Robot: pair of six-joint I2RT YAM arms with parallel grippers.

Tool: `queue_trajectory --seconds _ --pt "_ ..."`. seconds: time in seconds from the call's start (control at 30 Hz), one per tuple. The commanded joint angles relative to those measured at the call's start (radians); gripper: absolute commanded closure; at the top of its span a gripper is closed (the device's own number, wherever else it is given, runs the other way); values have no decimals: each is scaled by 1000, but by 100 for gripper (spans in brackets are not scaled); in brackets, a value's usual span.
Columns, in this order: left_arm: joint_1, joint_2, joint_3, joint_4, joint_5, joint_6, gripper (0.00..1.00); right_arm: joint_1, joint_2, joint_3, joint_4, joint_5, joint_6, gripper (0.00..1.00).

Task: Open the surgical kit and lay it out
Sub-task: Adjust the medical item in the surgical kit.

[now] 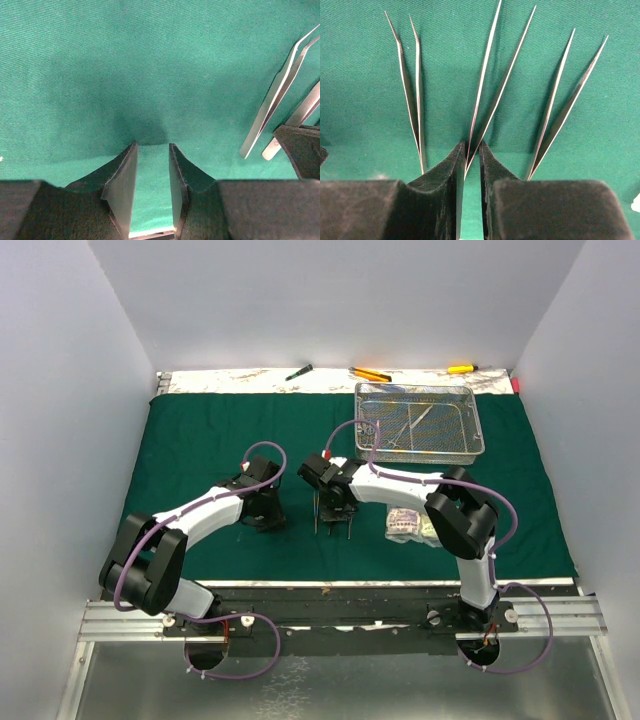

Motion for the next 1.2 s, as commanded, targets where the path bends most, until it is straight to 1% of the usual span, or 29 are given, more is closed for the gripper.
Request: queue_trajectory --seconds 0.0,0.27,0.33,0.37,0.47,0.57,0.63,0.7,0.83,0.97,1.07,1.17 --pt "2 11 -28 -31 -37 -6 67 9 7 -29 -36 -40 -12 83" --pt "2 24 -13 -32 -35 -11 67 9 -13 -72 -45 -47 -44 89" --pt "2 26 -10 -31 -34 -12 67 9 -13 -71 -52 -51 -51 89" --pt "2 27 -9 -32 -34 -12 67 9 -14 -68 -54 -52 -54 87" --pt "2 27 0 -33 -32 -14 67 9 -24 -39 -77 -43 -57 73" --pt "2 25 19 -44 -31 -14 67 8 -50 15 -127 -5 -59 64" --pt "2 22 39 -61 -40 -12 67 -1 -74 60 -167 34 -55 61" --pt "3 19 62 -77 -51 -8 67 -27 -100 96 -192 55 -58 60" --pt "3 9 122 -114 -98 6 67 -127 -152 155 -217 113 -93 60" --pt "9 11 200 -128 -144 34 66 -290 -178 203 -179 166 -164 59" --pt "17 32 266 -129 -172 66 63 -437 -146 255 -144 162 -216 59" --pt "29 71 338 -128 -192 102 62 -567 -77 327 -85 147 -269 59"
